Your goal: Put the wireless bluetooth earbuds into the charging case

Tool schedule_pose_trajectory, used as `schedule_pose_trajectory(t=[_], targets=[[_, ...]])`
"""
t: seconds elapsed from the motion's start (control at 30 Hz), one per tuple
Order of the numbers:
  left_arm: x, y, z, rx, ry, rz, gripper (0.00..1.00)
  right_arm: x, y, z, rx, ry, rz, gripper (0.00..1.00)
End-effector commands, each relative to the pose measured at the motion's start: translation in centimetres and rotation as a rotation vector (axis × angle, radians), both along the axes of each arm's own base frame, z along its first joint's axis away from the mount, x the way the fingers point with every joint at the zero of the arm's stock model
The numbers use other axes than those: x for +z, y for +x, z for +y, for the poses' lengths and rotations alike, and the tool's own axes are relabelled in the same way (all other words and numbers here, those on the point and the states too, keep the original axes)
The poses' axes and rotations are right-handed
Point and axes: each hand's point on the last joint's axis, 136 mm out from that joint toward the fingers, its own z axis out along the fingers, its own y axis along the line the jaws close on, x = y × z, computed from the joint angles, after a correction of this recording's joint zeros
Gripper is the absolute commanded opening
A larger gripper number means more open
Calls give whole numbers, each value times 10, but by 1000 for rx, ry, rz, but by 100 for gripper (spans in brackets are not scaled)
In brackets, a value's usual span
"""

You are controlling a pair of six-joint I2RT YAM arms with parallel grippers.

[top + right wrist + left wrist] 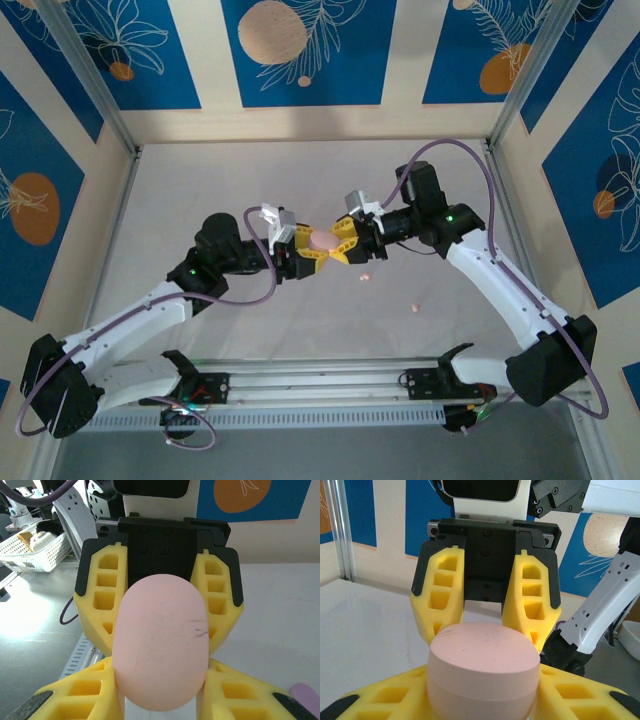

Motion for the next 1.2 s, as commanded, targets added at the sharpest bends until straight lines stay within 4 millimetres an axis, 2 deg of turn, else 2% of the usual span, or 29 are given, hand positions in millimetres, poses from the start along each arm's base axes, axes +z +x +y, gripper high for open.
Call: schedule_pose_trajectory(t=[0.0, 0.13, 0.37, 0.5, 0.6, 0.77, 1.03, 1.17], targets=[[21, -10, -3, -47, -39, -44, 45, -3, 3, 4, -11, -38, -20, 34], [21, -12, -4, -57, -39, -45, 44, -2, 1, 5, 5, -38, -10, 34], [18, -16, -3, -74, -24, -54, 26, 2, 7, 5, -29, -45, 19, 37], [15, -20, -1, -79, -21, -66, 22, 10, 14, 3, -72, -36, 69, 41], [12, -22, 0, -80, -13, -69, 20, 17, 21, -1, -107, -19, 101, 46], [6, -23, 2, -74, 5, -68, 19, 30, 29, -8, -145, 19, 149, 48], [11, -24, 0, -81, -22, -69, 20, 21, 33, -4, -188, -20, 122, 48], [11, -23, -1, -77, -34, -58, 22, 22, 25, -1, -157, -14, 84, 41]])
